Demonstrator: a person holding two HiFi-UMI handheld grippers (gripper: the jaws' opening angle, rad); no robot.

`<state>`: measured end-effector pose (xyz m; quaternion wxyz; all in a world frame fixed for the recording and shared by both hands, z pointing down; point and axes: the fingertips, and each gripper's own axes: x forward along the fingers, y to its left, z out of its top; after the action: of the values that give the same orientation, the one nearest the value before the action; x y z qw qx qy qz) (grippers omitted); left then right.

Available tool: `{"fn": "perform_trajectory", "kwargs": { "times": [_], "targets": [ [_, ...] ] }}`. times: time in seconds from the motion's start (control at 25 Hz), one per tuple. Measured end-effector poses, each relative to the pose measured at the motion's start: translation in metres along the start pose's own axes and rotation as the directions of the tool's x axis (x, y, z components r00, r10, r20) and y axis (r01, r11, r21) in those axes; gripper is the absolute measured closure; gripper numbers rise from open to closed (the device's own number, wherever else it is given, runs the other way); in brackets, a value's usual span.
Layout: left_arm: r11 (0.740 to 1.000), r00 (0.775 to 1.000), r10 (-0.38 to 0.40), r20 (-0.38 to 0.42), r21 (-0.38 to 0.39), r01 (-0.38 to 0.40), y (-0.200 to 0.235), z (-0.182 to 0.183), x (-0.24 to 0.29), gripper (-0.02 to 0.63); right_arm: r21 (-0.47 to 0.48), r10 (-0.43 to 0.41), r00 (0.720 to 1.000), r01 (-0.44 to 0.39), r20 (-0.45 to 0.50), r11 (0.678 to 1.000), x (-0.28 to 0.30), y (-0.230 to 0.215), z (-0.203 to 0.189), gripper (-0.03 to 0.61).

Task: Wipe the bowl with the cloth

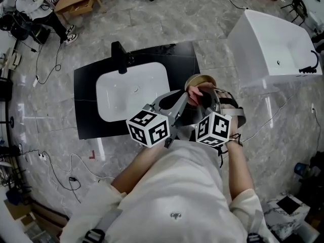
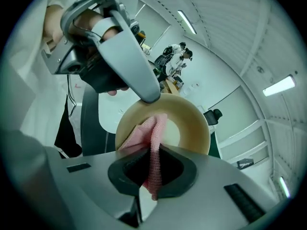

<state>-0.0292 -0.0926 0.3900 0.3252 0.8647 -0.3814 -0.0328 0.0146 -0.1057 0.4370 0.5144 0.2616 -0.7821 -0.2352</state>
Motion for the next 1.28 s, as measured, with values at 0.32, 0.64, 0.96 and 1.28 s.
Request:
{"fn": "perform_trajectory", "kwargs": {
  "times": [0.32,0.64,0.96,1.28],
  "targets": [
    [1.0,1.0,-0.024,0.0,-0.005,0.024,-0.004,0.001,0.002,0.588,-0.22,-0.269,0.963,0.258,-0.024,0.941,-0.009,-0.042,0.004,0.563],
    [0.997,0.997,-0.075,0.012,0.02,0.075,-0.015,0.007,0.003,0.588,-0.195,-0.3,0.954,0.296,0.006,0.935,-0.009,-0.053,0.012,0.562],
    [0.996,0.996,-0.09,0.027,0.019,0.09,-0.016,0.013,0.004,0.588,-0.047,-0.223,0.962,0.233,0.161,0.971,-0.016,-0.047,0.042,0.561],
    [0.997,0.997,-0.079,0.019,-0.008,0.079,-0.01,0.007,0.004,0.588,-0.069,-0.075,0.992,0.082,0.098,0.994,0.003,0.004,0.013,0.561]
  ]
}}
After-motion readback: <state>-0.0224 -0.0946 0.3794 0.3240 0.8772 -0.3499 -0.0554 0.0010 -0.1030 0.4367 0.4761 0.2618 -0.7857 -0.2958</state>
